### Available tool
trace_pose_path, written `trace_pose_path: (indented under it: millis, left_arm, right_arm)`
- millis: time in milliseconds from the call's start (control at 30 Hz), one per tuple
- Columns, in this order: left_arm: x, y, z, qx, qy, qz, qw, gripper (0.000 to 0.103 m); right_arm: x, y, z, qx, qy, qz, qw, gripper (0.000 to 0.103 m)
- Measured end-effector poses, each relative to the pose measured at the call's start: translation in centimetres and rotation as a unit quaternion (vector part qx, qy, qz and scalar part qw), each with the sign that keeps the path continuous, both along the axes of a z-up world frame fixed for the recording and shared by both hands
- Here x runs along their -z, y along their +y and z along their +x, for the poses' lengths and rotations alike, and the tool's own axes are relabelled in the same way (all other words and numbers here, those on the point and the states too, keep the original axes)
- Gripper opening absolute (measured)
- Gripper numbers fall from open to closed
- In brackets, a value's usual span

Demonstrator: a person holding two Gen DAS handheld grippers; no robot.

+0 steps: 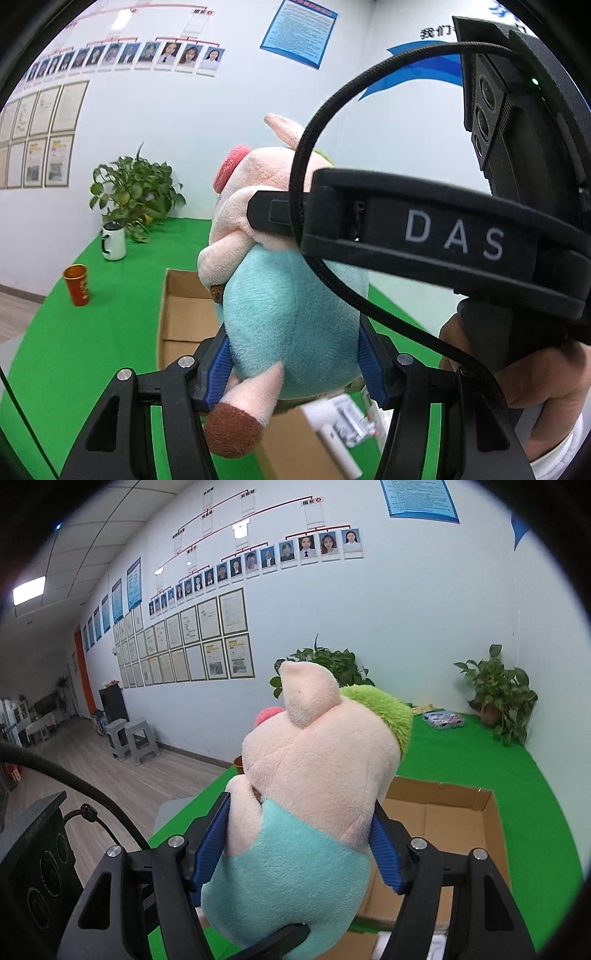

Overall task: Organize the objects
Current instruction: 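Carry the plush pig over the cardboard box and release it inside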

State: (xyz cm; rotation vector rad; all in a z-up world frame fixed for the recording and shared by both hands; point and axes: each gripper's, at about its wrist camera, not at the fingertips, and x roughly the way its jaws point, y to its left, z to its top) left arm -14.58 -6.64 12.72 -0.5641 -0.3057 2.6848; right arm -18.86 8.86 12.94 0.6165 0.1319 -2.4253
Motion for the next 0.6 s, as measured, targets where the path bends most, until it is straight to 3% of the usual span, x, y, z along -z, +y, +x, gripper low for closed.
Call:
trace_pose_path:
  millis: [100, 267, 500, 600]
  left_arm:
    - [-0.1, -0.6, -3.2, 0.004, -0.019, 0.013, 0.9997, 0.057]
    - [0.5, -0.6, -5.4, 0.008, -0.071, 0.038, 0.9967, 0.057]
    - [9.8, -4.6, -16.2, 0.007, -0.153, 0.058, 0.9865, 0.057]
    - [13.6, -5.2, -18.0, 0.005, -0.186, 0.060, 0.9808, 0.057]
  right_arm:
    - [0.4, -0.9, -2.5, 0.004, -0.014, 0.015, 1.000, 0.068]
    - [3.0, -2.0, -6.6, 0.001, -0.059, 0.033, 0.998, 0.068]
    - [8.2, -3.5, -11.7, -0.002, -0.127, 0.056, 0.990, 0.068]
    - [10.8, -3.7, -13.8, -0.003, -0.164, 0.056, 0.985, 0.068]
